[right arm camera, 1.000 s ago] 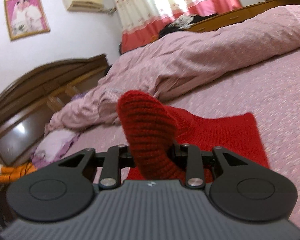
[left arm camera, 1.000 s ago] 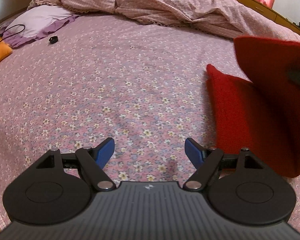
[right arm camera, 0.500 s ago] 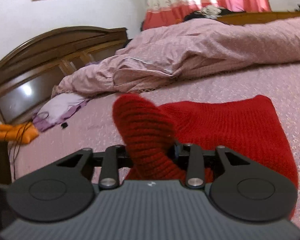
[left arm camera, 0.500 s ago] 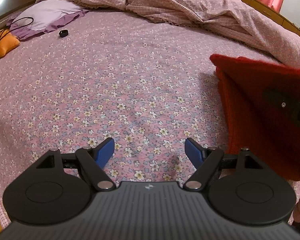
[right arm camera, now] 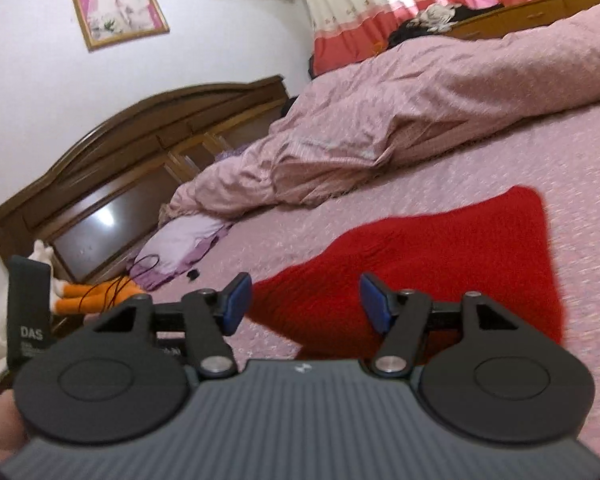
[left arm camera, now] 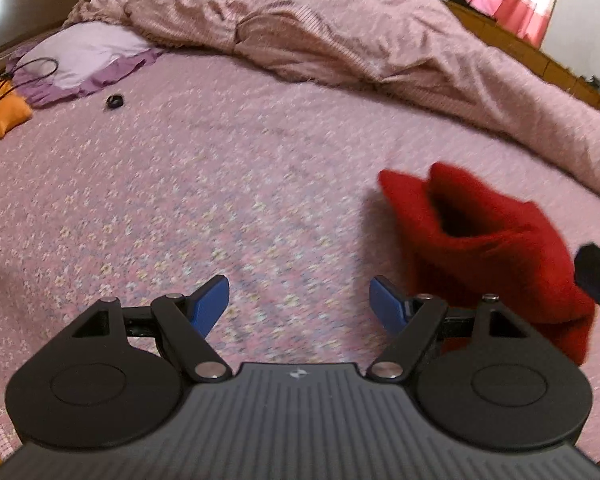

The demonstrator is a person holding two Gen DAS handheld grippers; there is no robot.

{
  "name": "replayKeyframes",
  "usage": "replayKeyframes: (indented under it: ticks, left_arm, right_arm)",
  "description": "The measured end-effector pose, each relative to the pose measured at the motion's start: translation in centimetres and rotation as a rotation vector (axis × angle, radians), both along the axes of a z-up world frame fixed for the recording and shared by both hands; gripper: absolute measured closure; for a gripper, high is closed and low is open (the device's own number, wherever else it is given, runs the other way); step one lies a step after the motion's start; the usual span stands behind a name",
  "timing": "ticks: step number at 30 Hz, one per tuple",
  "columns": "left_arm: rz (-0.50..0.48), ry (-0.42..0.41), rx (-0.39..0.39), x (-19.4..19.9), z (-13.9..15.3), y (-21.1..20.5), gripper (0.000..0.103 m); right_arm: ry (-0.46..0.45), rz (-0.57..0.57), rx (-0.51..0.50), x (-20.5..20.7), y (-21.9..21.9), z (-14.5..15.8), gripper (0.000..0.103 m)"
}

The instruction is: Fold small clothes

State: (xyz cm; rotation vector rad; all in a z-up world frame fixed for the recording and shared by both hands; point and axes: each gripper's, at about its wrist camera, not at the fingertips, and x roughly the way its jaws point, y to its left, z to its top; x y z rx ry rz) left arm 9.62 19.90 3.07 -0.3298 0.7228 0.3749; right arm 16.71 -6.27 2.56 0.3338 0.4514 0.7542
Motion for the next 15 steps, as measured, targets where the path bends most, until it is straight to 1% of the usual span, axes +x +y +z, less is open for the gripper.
replayKeyframes:
  ticks: [3, 7, 9, 11, 15]
  left_arm:
    - [-0.023, -0.035, 0.005, 0.1, 1.4, -1.0, 0.022]
    - [-0.062, -0.085, 0.0, 0.5, 3.3, -2.6, 0.022]
    - [-0.093, -0.102, 0.001, 1.0, 4.1, -3.5, 0.022]
    - [-0.128, -0.111, 0.007, 1.8, 4.8, -4.6, 0.022]
    - [-0.195, -0.119, 0.032, 3.7, 4.9, -7.0, 0.022]
  right_arm:
    - [-0.015, -0.068, 0.01, -0.3, -2.3, 0.6, 0.04]
    - [-0.026, -0.215, -0.028, 0.0, -5.3, 0.5, 0.04]
    - [0.0, -0.272, -0.046, 0.5, -6.4, 0.0, 0.04]
    - [0.052, -0.325, -0.035, 1.0, -7.5, -0.9, 0.04]
    - [0.139, -0.365, 0.007, 2.0, -8.9, -2.5, 0.04]
